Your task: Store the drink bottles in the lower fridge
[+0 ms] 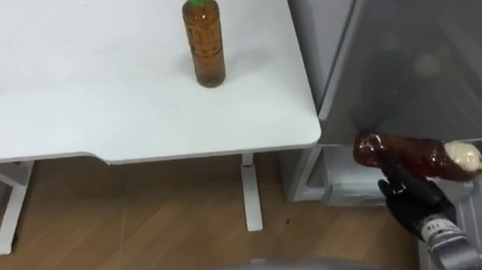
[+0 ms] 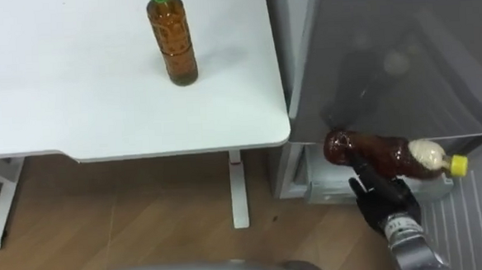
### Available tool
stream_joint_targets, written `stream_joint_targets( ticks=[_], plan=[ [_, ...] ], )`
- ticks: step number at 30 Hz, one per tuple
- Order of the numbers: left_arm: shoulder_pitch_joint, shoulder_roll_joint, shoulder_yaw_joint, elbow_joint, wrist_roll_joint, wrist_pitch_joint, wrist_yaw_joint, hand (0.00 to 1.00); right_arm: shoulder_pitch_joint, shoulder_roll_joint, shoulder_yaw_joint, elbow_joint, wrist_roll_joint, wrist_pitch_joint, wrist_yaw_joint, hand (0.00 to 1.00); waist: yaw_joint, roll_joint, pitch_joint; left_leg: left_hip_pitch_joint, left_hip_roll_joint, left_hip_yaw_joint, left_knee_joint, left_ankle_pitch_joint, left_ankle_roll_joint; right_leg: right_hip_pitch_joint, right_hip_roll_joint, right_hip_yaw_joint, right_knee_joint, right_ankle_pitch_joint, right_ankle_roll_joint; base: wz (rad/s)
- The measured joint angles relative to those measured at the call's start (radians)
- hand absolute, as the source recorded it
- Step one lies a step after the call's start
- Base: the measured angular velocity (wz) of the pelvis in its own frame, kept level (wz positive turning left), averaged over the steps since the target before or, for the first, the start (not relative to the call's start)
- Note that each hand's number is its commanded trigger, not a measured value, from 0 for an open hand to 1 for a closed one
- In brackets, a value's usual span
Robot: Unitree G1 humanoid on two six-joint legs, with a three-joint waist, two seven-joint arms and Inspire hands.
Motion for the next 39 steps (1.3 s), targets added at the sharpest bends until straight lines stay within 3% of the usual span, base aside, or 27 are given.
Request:
stream_joint_targets(
  ticks=[4, 8, 12, 14, 19, 23, 30, 39],
  plan=[
    [-0.102, 0.008, -0.031, 0.068, -0.001, 0.009, -0.054, 0.0, -0.148, 0.0, 0.031, 0.172, 0.075, -0.009, -0.028, 1.0, -0.002, -0.016, 0.0155, -0.124, -0.016, 0.003, 0.063, 0.003, 0.008, -0.142, -0.024, 0.004, 0.093, -0.017, -0.002, 0.02],
    [-0.191, 0.009, -0.081, 0.124, 0.0, 0.007, -0.118, 0.0, -0.299, 0.002, 0.046, 0.332, 0.142, -0.031, -0.051, 1.0, 0.006, -0.022, 0.026, -0.284, -0.02, 0.003, 0.163, -0.001, 0.014, -0.295, -0.042, 0.002, 0.177, -0.019, -0.006, 0.08],
    [-0.244, 0.007, -0.109, 0.177, -0.001, 0.008, -0.147, 0.0, -0.416, 0.003, 0.047, 0.415, 0.153, -0.054, -0.068, 1.0, 0.007, -0.027, 0.0297, -0.402, -0.022, 0.0, 0.247, -0.006, 0.018, -0.405, -0.054, 0.001, 0.238, -0.021, -0.01, 0.08],
    [-0.289, 0.008, -0.108, 0.229, 0.001, 0.006, -0.152, 0.0, -0.471, -0.007, 0.046, 0.47, 0.188, -0.056, -0.069, 1.0, 0.029, -0.028, 0.0313, -0.472, -0.02, -0.001, 0.301, -0.024, 0.02, -0.469, -0.057, 0.0, 0.283, -0.03, -0.015, 0.05],
    [-0.328, 0.014, -0.109, 0.242, 0.047, 0.007, -0.151, 0.0, -0.528, -0.045, 0.046, 0.534, 0.179, -0.06, -0.071, 1.0, 0.058, -0.031, 0.0355, -0.596, -0.024, -0.001, 0.386, -0.033, 0.024, -0.587, -0.071, 0.001, 0.359, -0.038, -0.017, 0.07],
    [-0.368, 0.025, -0.14, 0.24, 0.045, 0.008, -0.139, 0.0, -0.56, -0.066, 0.062, 0.569, 0.186, -0.059, -0.076, 1.0, 0.06, -0.044, 0.0435, -0.685, -0.033, -0.004, 0.414, -0.023, 0.028, -0.676, -0.089, -0.005, 0.395, -0.036, -0.02, 0.12],
    [-0.408, 0.035, -0.18, 0.223, 0.045, 0.006, -0.112, 0.0, -0.606, -0.094, 0.067, 0.571, 0.187, -0.041, -0.124, 1.0, 0.065, -0.05, 0.0466, -0.811, -0.034, -0.011, 0.47, -0.022, 0.03, -0.793, -0.094, -0.009, 0.435, -0.031, -0.025, 0.03],
    [-0.428, 0.097, -0.285, 0.199, 0.036, 0.0, -0.083, 0.0, -0.724, -0.136, 0.142, 0.576, 0.193, -0.035, -0.146, 1.0, 0.059, -0.074, 0.056, -0.869, -0.031, -0.004, 0.483, -0.023, 0.032, -0.851, -0.091, -0.004, 0.449, -0.03, -0.025, 0.0]
  ],
)
